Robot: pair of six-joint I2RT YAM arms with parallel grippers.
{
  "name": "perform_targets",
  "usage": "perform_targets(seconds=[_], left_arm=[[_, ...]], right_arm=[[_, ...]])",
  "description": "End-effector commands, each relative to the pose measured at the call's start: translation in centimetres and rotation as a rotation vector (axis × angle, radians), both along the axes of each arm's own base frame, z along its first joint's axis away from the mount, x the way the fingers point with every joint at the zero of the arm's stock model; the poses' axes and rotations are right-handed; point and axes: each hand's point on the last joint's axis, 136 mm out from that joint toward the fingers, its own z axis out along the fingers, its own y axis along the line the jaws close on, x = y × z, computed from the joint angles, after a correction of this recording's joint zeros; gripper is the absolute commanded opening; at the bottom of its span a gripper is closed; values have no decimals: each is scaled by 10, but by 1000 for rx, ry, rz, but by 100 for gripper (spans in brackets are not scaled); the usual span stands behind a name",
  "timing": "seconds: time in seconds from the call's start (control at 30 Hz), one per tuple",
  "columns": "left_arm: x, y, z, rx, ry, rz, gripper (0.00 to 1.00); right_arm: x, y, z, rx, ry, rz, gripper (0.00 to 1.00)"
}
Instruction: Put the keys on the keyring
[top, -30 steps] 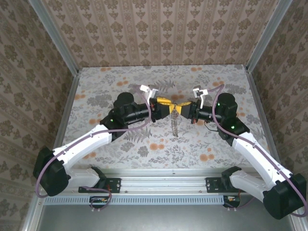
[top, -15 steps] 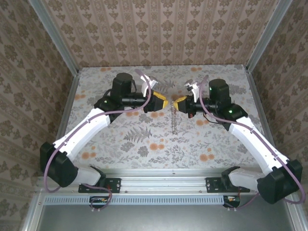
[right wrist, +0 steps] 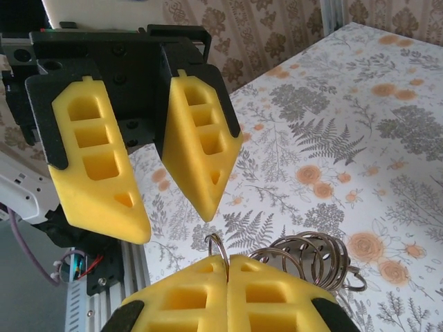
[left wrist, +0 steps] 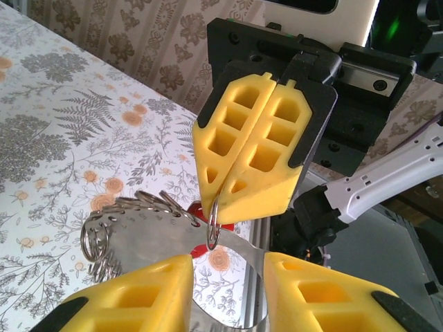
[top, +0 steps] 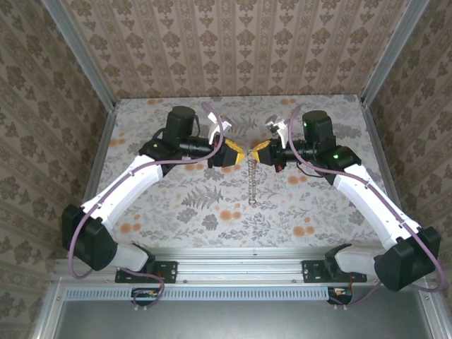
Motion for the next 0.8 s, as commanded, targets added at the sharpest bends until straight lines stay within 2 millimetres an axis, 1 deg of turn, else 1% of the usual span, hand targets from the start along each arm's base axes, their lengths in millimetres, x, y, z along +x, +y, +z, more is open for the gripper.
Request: perform_targets(seconds=[0.0, 0.23, 0.4, 0.53, 0.77], left_arm=[[-2, -5, 16, -45, -31, -39, 34], [-2, -13, 16, -56, -28, -52, 34], [-3, -19, 15, -55, -23, -69, 33], [-3, -22, 16, -58, -28, -74, 31], [-3, -23, 19, -67, -40, -72, 31]], right_arm=[[-7, 7, 19, 44, -32, 58, 0], [-8, 9, 22, 69, -33, 66, 0], [-6, 10, 19, 72, -25, 64, 0], [-5, 10, 17, 71, -22, 63, 0], [-5, 9, 11, 52, -15, 59, 0]])
